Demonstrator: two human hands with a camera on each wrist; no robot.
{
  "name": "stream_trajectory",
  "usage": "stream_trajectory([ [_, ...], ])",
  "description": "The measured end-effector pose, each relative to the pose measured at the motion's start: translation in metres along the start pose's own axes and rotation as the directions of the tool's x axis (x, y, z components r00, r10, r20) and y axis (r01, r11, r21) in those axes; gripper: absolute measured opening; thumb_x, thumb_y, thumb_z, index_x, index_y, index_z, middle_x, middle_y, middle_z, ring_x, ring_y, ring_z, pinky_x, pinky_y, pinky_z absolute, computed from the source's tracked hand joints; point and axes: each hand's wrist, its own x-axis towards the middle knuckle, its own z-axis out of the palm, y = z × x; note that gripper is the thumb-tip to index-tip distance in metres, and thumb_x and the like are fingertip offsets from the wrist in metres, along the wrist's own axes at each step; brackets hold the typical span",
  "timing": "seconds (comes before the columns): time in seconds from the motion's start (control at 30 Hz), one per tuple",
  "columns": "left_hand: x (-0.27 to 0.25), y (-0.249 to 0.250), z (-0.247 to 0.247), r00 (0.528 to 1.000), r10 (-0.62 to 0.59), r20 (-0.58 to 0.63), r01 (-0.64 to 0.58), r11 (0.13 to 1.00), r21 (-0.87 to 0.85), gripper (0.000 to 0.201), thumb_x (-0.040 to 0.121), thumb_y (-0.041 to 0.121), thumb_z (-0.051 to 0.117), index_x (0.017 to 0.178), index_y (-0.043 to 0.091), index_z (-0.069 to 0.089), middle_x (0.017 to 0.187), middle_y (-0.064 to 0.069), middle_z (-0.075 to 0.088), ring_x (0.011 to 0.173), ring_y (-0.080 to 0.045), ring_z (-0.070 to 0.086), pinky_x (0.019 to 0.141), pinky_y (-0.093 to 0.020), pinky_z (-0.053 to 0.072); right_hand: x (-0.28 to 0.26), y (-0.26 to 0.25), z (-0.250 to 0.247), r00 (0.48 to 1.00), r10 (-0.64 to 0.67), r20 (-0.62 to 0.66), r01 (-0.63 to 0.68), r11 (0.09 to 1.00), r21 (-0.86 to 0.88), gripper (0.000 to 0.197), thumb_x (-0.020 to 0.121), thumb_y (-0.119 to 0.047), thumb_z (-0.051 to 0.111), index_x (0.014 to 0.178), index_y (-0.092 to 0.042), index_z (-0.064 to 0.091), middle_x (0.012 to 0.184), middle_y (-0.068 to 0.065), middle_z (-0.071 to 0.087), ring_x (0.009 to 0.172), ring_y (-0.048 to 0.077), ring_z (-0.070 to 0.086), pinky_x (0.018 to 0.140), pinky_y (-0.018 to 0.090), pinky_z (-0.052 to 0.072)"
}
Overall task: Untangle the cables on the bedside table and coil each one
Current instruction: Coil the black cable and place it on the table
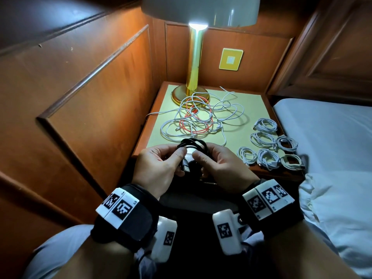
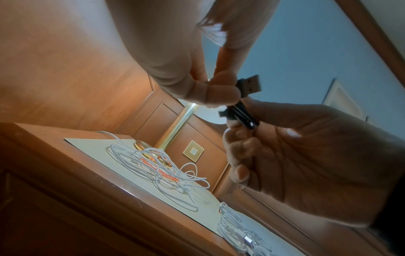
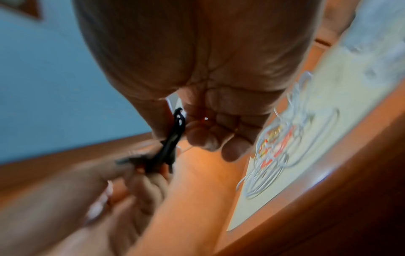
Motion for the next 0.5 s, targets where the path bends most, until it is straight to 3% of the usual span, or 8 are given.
stream_trajectory([
  [0.07, 0.0005, -0.002, 0.0004, 1.0, 0.001, -0.013, -0.001, 1.0, 0.007, 0.004, 0.088, 0.013, 0.074, 0.088, 0.011, 0.078, 0.07, -0.005, 0.074, 0.051, -0.016, 0.061, 0.053, -0.026, 0.05, 0.0022, 0.0024, 0.0013, 0.998, -0.048, -0.03, 0.041, 0.979, -0.197, 0.026, 0.094, -0.044, 0.057, 0.107, -0.024, 0.065, 0.08, -0.019, 0.066, 0.071, -0.002, 0.059, 0.074, 0.034, 0.051],
  [0.17, 0.0001, -0.0027, 0.0027, 1.0, 0.01, -0.023, -0.009, 1.0, 0.012, 0.004, 0.088, 0.014, 0.075, 0.085, 0.014, 0.077, 0.068, -0.004, 0.073, 0.051, -0.017, 0.061, 0.054, -0.029, 0.053, 0.0045, 0.0039, 0.0043, 0.997, -0.05, -0.06, 0.036, 0.976, -0.215, 0.038, 0.087, -0.049, 0.053, 0.112, -0.023, 0.064, 0.092, -0.01, 0.07, 0.082, 0.007, 0.065, 0.083, 0.043, 0.055],
  [0.27, 0.0001, -0.0006, 0.0043, 0.998, 0.04, -0.041, -0.04, 0.999, 0.0, 0.005, 0.088, 0.012, 0.074, 0.085, 0.014, 0.076, 0.073, -0.002, 0.075, 0.056, -0.014, 0.065, 0.05, -0.026, 0.052, 0.0043, 0.0026, 0.007, 0.993, -0.088, -0.083, 0.074, 0.985, -0.155, 0.03, 0.088, -0.04, 0.056, 0.111, -0.022, 0.064, 0.097, -0.004, 0.072, 0.09, 0.013, 0.068, 0.086, 0.042, 0.054],
  [0.4, 0.0016, 0.0, 0.0035, 0.997, 0.054, -0.05, -0.055, 0.998, -0.021, 0.006, 0.088, 0.009, 0.073, 0.084, 0.012, 0.076, 0.073, -0.002, 0.075, 0.056, -0.013, 0.064, 0.049, -0.023, 0.05, 0.0043, 0.0005, 0.0063, 0.996, -0.061, -0.066, 0.065, 0.997, 0.053, 0.026, 0.091, -0.022, 0.061, 0.111, -0.006, 0.064, 0.102, 0.014, 0.072, 0.092, 0.024, 0.069, 0.089, 0.045, 0.053],
  [0.5, -0.0002, 0.0009, 0.0045, 0.997, 0.072, -0.032, -0.073, 0.997, -0.022, 0.009, 0.088, 0.007, 0.073, 0.083, 0.014, 0.076, 0.072, 0.0, 0.075, 0.057, -0.01, 0.065, 0.049, -0.022, 0.051, 0.0042, -0.0009, 0.0038, 0.998, -0.052, -0.031, 0.055, 0.989, 0.137, 0.016, 0.096, -0.007, 0.061, 0.111, -0.002, 0.063, 0.1, 0.014, 0.071, 0.09, 0.018, 0.067, 0.09, 0.043, 0.052],
])
